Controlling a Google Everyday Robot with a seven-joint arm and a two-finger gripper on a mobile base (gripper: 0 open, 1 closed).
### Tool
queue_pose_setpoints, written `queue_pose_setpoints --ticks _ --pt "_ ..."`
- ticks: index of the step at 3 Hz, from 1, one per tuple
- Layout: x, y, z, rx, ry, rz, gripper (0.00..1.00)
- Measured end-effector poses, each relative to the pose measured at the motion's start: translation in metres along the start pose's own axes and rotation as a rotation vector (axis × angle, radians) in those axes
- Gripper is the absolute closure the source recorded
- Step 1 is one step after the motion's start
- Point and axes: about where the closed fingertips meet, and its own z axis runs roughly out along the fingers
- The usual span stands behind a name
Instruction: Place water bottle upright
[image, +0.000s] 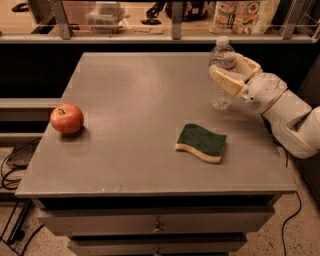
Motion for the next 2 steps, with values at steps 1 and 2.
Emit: queue_pose_setpoints --ticks 1,2 --pt "0.0058 0.0026 -0.0049 0.012 -0.022 0.0 1.0" --pt "0.0099 0.0038 -0.0095 0.023 -0.03 0.0 0.92"
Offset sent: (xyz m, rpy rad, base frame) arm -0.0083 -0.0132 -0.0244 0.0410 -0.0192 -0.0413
